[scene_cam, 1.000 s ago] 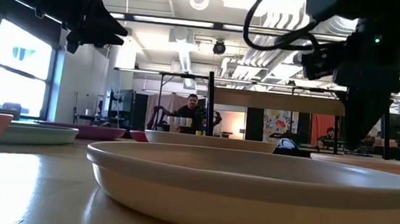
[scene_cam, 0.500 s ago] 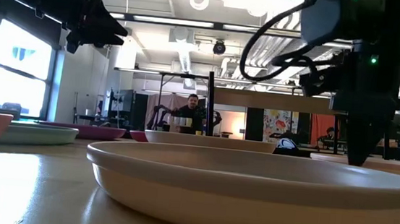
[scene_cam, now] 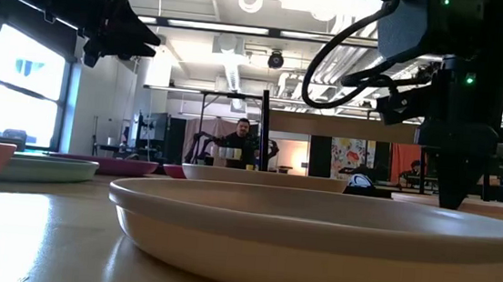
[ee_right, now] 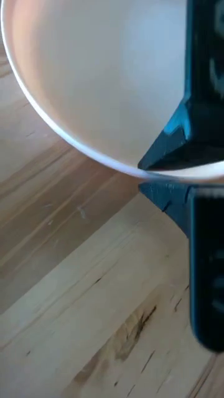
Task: Place and stack plates onto a shelf
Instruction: Put the top right brown plate into the shelf
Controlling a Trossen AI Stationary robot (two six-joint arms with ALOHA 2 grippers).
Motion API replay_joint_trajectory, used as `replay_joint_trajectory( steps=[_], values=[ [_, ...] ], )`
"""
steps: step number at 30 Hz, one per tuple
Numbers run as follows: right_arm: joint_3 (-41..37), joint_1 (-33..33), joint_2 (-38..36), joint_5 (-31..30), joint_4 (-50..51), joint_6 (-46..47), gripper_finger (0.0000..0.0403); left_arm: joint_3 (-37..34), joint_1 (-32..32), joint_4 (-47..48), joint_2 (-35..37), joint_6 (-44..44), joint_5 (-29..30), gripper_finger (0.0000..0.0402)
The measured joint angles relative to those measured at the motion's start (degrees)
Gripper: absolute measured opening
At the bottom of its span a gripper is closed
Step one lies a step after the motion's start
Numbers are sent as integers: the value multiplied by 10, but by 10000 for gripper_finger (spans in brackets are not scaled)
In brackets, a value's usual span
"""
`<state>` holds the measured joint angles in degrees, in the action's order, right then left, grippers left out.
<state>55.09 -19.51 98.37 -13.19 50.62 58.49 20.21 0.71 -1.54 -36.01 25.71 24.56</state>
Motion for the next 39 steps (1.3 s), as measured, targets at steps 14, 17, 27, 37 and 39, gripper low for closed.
replay_joint_trajectory(
  steps=[14,17,27,37,39],
  values=[
    [0,0,-2,21,9,-19,0,0,0,0,0,-25,1,117],
    [0,-1,-2,27,9,-19,0,0,0,0,0,-25,1,117],
    [0,-4,-4,39,8,-20,0,0,0,0,0,-24,1,117],
    [68,-27,-5,16,56,-20,0,0,0,0,0,-33,1,117],
    [83,-29,-5,12,71,-21,0,0,0,0,0,-33,1,117]
  ],
)
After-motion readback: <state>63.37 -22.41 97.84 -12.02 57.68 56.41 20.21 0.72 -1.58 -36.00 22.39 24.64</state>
